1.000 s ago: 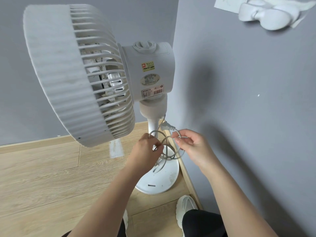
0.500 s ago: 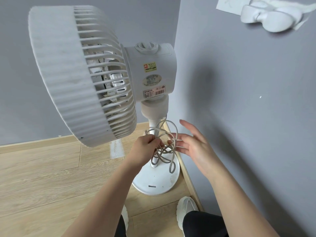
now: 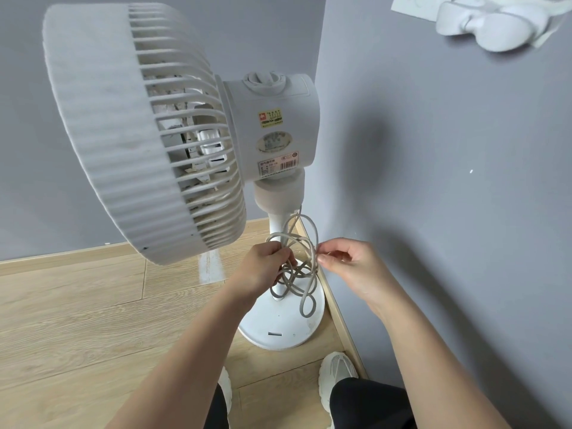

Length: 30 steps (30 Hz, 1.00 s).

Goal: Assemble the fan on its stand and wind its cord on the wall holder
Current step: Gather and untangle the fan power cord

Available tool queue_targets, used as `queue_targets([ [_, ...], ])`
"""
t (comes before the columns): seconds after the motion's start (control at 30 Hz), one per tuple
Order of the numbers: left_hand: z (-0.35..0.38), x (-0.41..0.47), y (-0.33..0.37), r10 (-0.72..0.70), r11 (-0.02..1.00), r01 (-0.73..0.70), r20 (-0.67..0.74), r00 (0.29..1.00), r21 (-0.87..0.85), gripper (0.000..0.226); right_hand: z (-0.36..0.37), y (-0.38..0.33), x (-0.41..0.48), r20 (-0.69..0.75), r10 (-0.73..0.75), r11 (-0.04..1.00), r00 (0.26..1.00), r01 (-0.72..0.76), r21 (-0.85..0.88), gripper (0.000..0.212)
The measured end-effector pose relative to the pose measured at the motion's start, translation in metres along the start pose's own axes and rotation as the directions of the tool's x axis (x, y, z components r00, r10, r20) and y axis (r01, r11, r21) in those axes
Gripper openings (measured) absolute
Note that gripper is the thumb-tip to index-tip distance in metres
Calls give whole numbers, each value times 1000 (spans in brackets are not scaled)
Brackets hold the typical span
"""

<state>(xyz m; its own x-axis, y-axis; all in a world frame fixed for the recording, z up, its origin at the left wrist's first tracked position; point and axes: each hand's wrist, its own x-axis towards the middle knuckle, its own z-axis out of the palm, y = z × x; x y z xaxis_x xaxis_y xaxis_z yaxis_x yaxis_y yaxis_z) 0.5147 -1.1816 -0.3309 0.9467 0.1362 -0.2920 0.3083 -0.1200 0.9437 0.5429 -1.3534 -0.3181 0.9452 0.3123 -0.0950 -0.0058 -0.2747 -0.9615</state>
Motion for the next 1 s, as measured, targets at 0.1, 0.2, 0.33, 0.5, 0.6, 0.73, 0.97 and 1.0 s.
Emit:
queue_targets([
  [0.1, 0, 0, 0, 18, 999, -19, 20, 1000, 36, 25, 4, 2, 1, 60, -33, 999, 998, 35, -38, 36],
  [0.2, 0, 0, 0, 21, 994, -26, 47, 999, 107, 27, 5, 3, 1, 103, -11, 996, 995, 20, -87, 29],
  [0.33, 1, 1, -4, -15, 999, 12, 61, 998, 48, 24, 3, 5, 2, 104, 69, 993, 992, -59, -101, 27],
  [0.5, 5, -2, -3, -34, 981, 56, 117, 993, -186, 21, 4, 8, 5, 44, 187, 977, 981, -181, -116, 35],
  [0.6, 4, -2, -3, -33, 943, 82, 154, 988, -322, 25, 7, 7, 5, 19, 241, 970, 970, -242, 23, 32],
  [0.73, 0, 1, -6, -39, 903, 104, 162, 986, -417, 26, 8, 5, 10, -54, 300, 918, 952, -273, 287, 24],
  [0.97, 7, 6, -8, -51, 958, 72, 82, 995, -278, 26, 15, 8, 9, -248, 244, 969, 938, -230, 85, 38],
  [1.0, 7, 6, -7, -21, 987, 24, 19, 1000, -159, 26, 15, 7, 9, -281, 199, 977, 939, -168, 129, 35],
])
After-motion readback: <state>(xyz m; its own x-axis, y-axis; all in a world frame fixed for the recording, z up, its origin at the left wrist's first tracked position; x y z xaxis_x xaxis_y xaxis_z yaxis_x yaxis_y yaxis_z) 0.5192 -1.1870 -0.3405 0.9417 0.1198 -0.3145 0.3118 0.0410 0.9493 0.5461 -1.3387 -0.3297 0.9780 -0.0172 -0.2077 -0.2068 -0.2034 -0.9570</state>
